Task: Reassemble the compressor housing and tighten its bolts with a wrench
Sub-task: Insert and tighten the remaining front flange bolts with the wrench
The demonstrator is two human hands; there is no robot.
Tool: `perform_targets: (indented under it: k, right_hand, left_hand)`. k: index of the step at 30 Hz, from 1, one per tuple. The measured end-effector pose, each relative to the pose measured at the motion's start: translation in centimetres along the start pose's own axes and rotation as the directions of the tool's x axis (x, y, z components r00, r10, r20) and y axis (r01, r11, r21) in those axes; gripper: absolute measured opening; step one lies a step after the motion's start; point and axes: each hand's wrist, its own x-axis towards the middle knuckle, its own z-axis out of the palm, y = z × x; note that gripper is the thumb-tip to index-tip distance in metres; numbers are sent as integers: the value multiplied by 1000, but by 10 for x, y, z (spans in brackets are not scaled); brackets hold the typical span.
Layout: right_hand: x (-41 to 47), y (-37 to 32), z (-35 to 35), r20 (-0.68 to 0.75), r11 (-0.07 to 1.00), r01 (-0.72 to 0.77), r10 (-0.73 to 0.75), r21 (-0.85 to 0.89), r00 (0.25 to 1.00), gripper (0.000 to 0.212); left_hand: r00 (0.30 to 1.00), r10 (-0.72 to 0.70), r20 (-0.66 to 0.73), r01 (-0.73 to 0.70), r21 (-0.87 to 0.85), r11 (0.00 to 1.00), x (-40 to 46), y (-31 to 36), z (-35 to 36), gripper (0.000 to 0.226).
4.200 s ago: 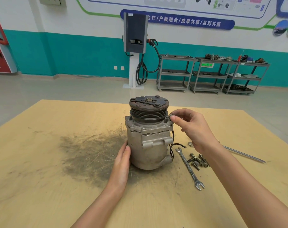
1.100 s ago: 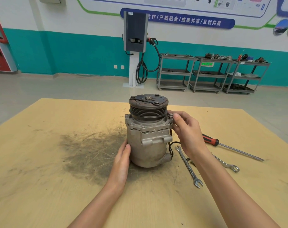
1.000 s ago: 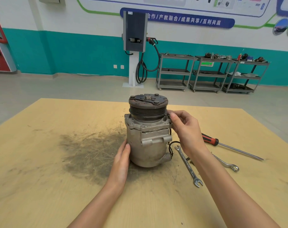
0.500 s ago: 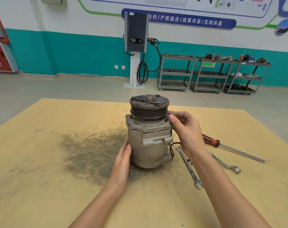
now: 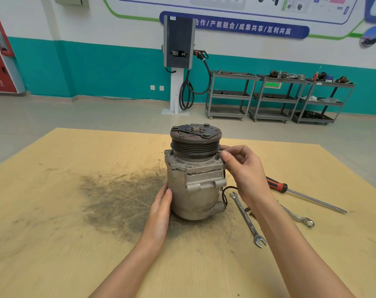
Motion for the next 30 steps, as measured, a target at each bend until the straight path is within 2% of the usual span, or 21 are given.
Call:
perform_targets:
  k: [2,6,11,18,23,27,30]
  right_hand:
    - [-1,0,-1,2,1000,-3,3,20,1000,7]
    - [-4,-1,0,47,999,-8,6,49,999,20]
    - [-2,-3,4,-17,1000,9,-8,24,1000,5]
    - [-5,2,2,5,999,15,-15,41,1000,20]
    - [-3,1,4,-24,999,28,-27,33,999,6]
    - [-4,1,3,-19,999,25,-24,31,1000,12]
    - [-6,2,2,5,998,53,-53,-37,999,19]
  left_hand:
    - [1000,-1,-3,1,8,1000,0,0,-1,92]
    - [1000,1,-8,-1,15,1000,0,-1,-1,87]
    - [1000,0,-9,0,25,1000,0,-2,-2,90]
    - [1000,-2,15,2,37,999,0,-4,-3,89]
    - [1000,-18,21,17,40,999,1,-5,-3,73]
    - [999,-23,26,22,47,999,2,-7,-4,72]
    - [999,-20,26,19,46,999,2,-7,-4,71]
